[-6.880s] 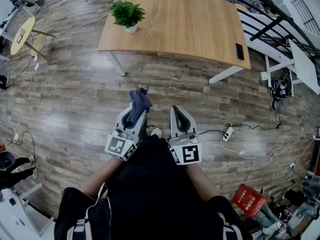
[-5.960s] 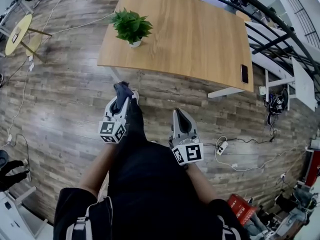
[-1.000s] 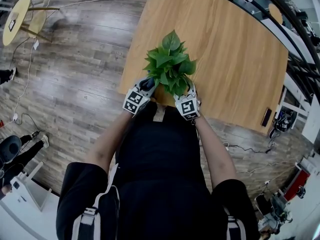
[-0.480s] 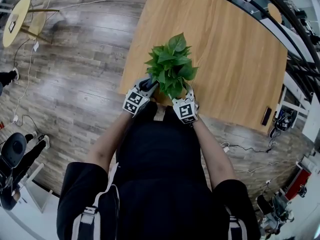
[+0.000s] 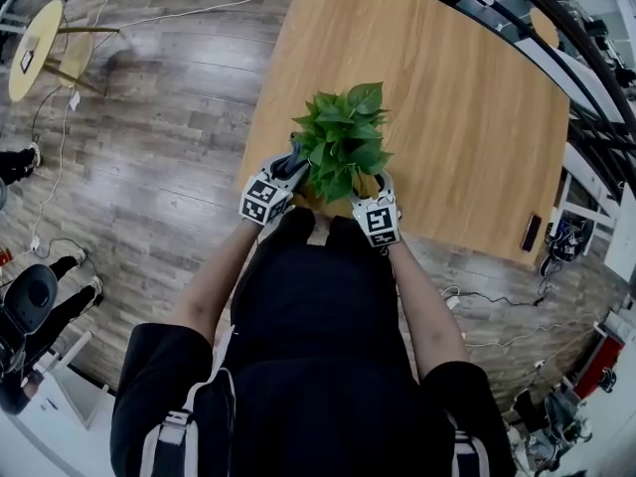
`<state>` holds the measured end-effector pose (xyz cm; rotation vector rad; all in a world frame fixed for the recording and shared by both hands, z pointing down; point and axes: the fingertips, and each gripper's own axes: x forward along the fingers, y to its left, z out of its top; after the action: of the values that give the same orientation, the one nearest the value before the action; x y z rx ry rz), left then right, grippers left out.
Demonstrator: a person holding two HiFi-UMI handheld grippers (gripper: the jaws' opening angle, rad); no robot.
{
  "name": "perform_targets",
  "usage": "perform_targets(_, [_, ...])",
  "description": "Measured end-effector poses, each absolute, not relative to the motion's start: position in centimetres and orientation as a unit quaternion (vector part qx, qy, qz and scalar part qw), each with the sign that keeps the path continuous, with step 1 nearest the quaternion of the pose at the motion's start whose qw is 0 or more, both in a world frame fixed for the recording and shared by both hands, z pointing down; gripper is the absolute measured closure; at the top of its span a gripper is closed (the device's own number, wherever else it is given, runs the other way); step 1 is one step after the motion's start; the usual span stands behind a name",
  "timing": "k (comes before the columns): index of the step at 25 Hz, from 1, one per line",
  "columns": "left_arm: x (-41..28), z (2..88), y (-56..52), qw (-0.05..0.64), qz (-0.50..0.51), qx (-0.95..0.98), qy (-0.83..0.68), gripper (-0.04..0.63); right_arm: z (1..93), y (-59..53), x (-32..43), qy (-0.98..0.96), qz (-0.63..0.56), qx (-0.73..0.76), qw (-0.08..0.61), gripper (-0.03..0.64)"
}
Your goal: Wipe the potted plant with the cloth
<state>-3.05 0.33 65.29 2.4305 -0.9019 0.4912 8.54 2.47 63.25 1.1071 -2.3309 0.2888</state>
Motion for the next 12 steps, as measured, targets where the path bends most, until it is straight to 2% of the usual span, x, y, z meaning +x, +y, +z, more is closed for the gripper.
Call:
perform_targets(6, [-2.9, 65.3, -0.4, 0.223, 0.197, 0.897, -0.327, 0.468, 61.9, 1.5, 6.1, -0.896, 0.049, 0.337, 0.286, 0.356])
perform_targets(12, [-2.6, 64.9, 0.0, 0.195, 0.214, 0.905, -0.313, 0.468, 61.9, 1.5, 5.5, -0.893, 0.053, 0.347, 0.282, 0.356])
